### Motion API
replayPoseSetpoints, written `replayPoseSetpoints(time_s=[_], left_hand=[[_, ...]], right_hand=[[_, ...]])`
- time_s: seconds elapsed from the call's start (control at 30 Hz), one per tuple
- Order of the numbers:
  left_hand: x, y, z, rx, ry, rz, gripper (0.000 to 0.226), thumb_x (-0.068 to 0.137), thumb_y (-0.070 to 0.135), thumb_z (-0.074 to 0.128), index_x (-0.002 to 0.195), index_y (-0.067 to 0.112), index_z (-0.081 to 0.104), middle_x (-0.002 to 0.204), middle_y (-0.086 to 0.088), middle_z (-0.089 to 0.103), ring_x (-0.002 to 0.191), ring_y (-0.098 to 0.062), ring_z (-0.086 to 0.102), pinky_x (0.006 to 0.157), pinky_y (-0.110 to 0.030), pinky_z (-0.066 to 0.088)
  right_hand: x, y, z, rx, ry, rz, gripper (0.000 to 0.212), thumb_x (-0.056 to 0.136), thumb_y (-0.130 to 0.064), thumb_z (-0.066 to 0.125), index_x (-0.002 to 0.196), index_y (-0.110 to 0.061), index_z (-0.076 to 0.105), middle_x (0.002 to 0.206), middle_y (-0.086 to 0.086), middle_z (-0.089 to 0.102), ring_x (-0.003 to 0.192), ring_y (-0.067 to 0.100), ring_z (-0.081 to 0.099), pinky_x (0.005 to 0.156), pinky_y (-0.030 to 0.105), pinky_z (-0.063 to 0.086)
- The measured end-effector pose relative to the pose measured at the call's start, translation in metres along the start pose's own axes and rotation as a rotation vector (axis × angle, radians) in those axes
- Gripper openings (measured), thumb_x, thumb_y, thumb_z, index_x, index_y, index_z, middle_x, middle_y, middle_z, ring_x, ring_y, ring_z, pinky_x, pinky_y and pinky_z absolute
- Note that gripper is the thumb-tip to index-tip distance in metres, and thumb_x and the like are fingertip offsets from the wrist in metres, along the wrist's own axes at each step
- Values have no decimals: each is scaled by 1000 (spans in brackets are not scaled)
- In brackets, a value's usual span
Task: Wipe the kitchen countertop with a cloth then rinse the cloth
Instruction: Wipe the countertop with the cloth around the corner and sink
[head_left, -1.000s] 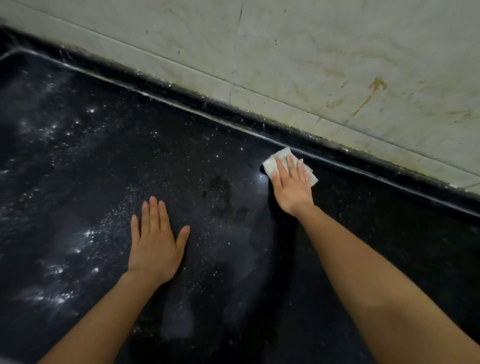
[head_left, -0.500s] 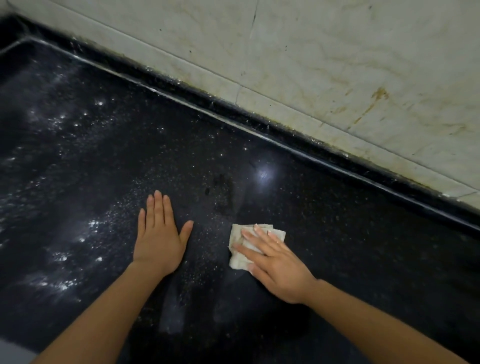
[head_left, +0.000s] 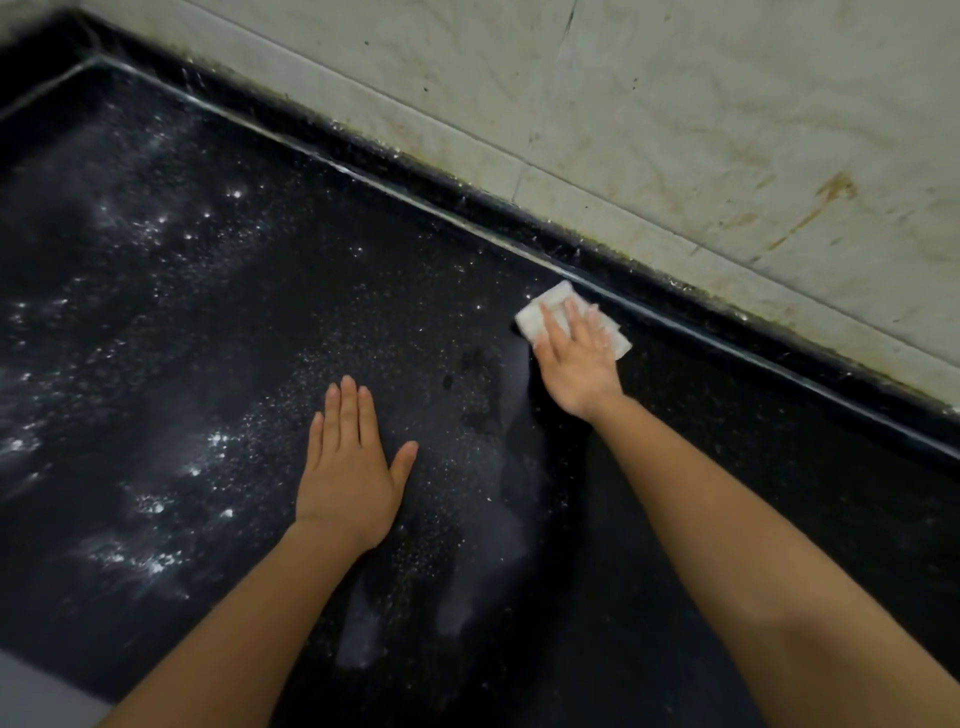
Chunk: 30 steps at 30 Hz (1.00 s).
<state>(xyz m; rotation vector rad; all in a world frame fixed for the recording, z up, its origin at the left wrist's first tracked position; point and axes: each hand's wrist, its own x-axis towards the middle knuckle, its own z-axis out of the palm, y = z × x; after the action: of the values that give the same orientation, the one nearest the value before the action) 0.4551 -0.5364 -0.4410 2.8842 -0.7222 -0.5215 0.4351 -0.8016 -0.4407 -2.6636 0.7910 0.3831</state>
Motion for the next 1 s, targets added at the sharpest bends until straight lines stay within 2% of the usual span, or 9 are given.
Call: replayPoseSetpoints(time_s=[0.27,0.4,0.47,0.57,0.67,0.77,0.83,0.93,1.0], left_hand=[[-1,1,1,-37,-2,5,77,96,53,12,144,4,-21,154,-14,-25,143,-22,-23,113,-33,-16],[-2,3,-1,-18,-18,0,74,96,53,9,138,4,-28,153,-15,-27,142,-24,-24,114,-34,-15],[-2,2,-2,-29,-17,3,75,96,53,9,137,4,-28,153,-15,-28,142,-24,-24,115,-35,-14],[-1,1,-1,-8,-16,7,76,95,54,6,138,4,-29,152,-14,-30,141,-24,-26,114,-34,-15],[0,1,-1,-6,-23,6,76,94,56,4,139,4,-29,150,-13,-33,140,-22,-28,112,-34,-17],[0,-1,0,1,-15,9,78,89,57,0,139,4,-28,146,-11,-35,140,-23,-27,112,-34,-17],[0,-2,1,1,-2,12,78,90,57,0,140,5,-28,145,-11,-36,141,-23,-26,113,-34,-16],[1,-3,3,-1,0,11,77,92,58,2,139,5,-28,145,-11,-35,141,-22,-26,111,-33,-17],[1,-4,4,-9,6,16,78,87,61,-9,139,5,-28,146,-11,-33,139,-21,-27,111,-33,-17]], right_hand=[[-127,-13,41,-74,-153,-576,52,98,-43,26,147,-45,7,157,-8,-9,143,16,-23,113,31,-18],[-140,2,34,-143,-246,-695,48,100,-46,28,144,-52,11,157,-16,-6,142,6,-22,112,23,-19],[-116,10,30,-182,-193,-661,49,97,-56,22,145,-50,16,159,-11,4,146,11,-12,116,27,-14],[-62,15,18,-121,-15,-348,61,90,-68,4,146,-44,6,160,1,8,147,22,-6,119,35,-6],[-15,5,2,-85,1,-54,53,100,-51,11,150,-38,0,160,2,-6,146,23,-15,117,34,-10],[7,-18,1,-5,0,88,52,101,-47,9,150,-37,-4,160,0,-12,145,25,-19,117,40,-10],[3,-34,10,-25,-7,54,52,101,-46,9,150,-37,-5,160,2,-13,144,26,-20,117,40,-11],[-27,-47,22,-57,-35,-207,52,101,-46,16,150,-38,-1,160,2,-10,144,25,-20,115,38,-13],[-59,-47,30,-71,-89,-371,52,99,-50,16,148,-43,1,160,-1,-10,144,21,-21,117,38,-13]])
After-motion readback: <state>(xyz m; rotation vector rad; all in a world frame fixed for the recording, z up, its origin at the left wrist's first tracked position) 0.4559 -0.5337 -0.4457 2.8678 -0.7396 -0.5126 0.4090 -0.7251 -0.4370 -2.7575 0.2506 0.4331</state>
